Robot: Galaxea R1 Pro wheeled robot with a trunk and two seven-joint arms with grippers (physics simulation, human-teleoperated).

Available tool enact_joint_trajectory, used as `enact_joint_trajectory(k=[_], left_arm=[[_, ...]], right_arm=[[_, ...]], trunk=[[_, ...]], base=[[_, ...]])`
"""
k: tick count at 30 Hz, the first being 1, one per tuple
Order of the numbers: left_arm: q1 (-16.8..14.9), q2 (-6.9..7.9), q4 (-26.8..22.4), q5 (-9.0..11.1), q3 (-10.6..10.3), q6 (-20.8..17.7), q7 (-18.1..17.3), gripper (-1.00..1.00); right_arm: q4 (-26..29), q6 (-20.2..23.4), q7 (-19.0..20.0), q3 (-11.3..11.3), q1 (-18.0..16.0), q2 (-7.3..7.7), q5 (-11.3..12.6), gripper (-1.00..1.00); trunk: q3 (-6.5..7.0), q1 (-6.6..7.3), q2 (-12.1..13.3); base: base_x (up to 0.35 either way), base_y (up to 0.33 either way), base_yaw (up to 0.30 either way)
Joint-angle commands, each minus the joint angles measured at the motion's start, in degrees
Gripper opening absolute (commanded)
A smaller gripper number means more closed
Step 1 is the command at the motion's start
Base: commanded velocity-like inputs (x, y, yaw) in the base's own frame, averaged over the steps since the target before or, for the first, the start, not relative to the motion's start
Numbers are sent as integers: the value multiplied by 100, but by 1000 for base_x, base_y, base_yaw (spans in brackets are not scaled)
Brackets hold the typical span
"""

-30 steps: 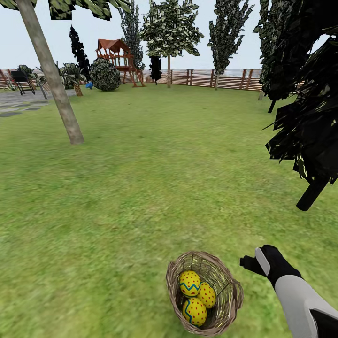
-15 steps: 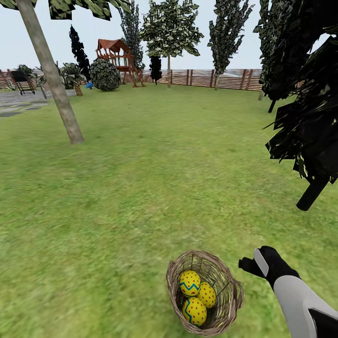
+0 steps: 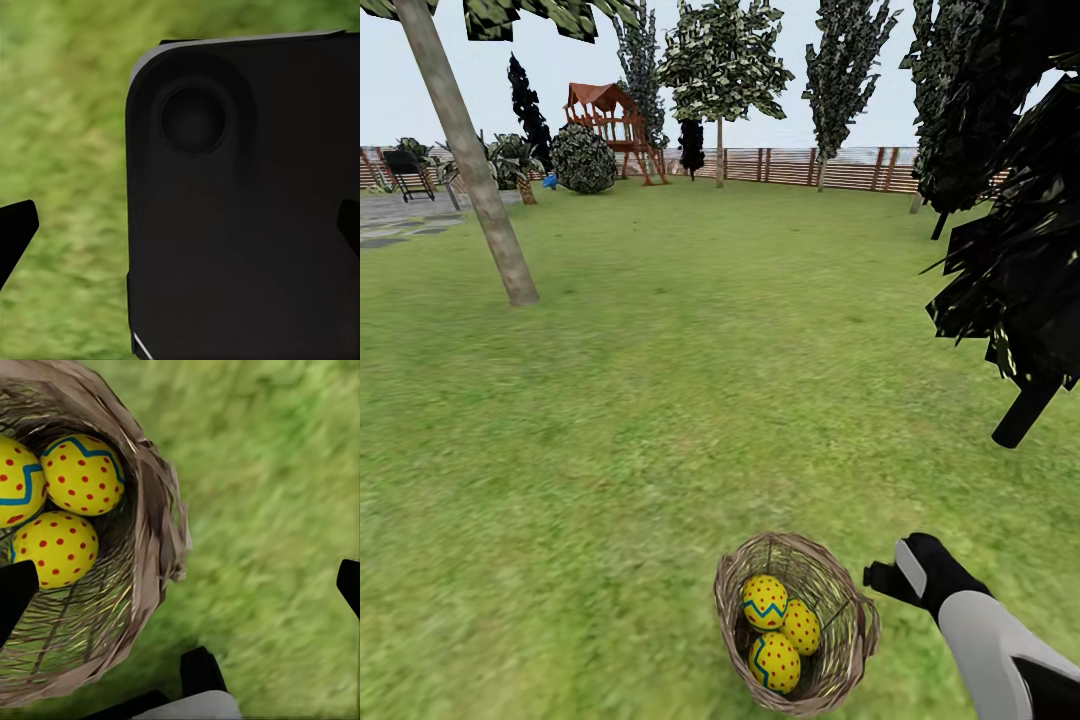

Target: Take the three Easter eggs out of the wicker basket on the lawn in the garden, then place them on the lawn next to a single tree (choose any tree) so that all three eggs are next to the same tree and none are left in the basket.

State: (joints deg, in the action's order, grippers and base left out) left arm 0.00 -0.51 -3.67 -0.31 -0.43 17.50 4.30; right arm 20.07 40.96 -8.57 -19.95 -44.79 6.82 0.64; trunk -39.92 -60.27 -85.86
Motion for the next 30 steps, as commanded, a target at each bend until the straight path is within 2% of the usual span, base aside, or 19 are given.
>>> enact_joint_trajectory(k=[1,9,16,20,22,24,25,28,29,30], left_arm=[[0,-1,-2,-4,-8,12,24,100],[0,-1,-2,0,18,12,27,100],[0,26,-25,0,6,9,47,100],[-4,49,-493,20,11,-44,50,100],[1,56,-1178,24,23,-189,52,100],[23,67,-1830,23,33,-495,53,100],[57,97,-2594,25,43,-995,53,100],[131,191,-3822,44,115,-1909,52,100],[177,242,-4631,52,227,-2490,46,100],[195,260,-5012,55,299,-2751,44,100]], right_arm=[[-29,21,-22,-22,-3,-6,10,100],[-208,4,-22,13,-3,-171,6,100],[-234,-194,-22,24,-3,-202,6,100],[-238,-253,-22,26,-3,-205,6,100],[-239,-267,-19,25,-3,-208,6,100],[-240,-272,-17,24,-3,-209,7,100],[-237,-275,-15,22,-3,-209,7,100],[-234,-286,-14,20,-3,-208,7,100],[-232,-291,-14,19,-3,-206,10,100],[-230,-292,-14,19,-3,-207,11,100]], trunk=[[-4,0,-2],[-4,0,-2],[-4,0,-2],[-4,0,-2],[-4,0,-2],[-4,0,-2],[-4,0,-2],[-4,0,-2],[-4,0,-2],[-4,0,-2]], base=[[0,0,0],[0,0,0],[0,0,0],[0,0,0],[0,0,0],[0,0,0],[0,0,0],[0,0,0],[0,0,0],[0,0,0]])
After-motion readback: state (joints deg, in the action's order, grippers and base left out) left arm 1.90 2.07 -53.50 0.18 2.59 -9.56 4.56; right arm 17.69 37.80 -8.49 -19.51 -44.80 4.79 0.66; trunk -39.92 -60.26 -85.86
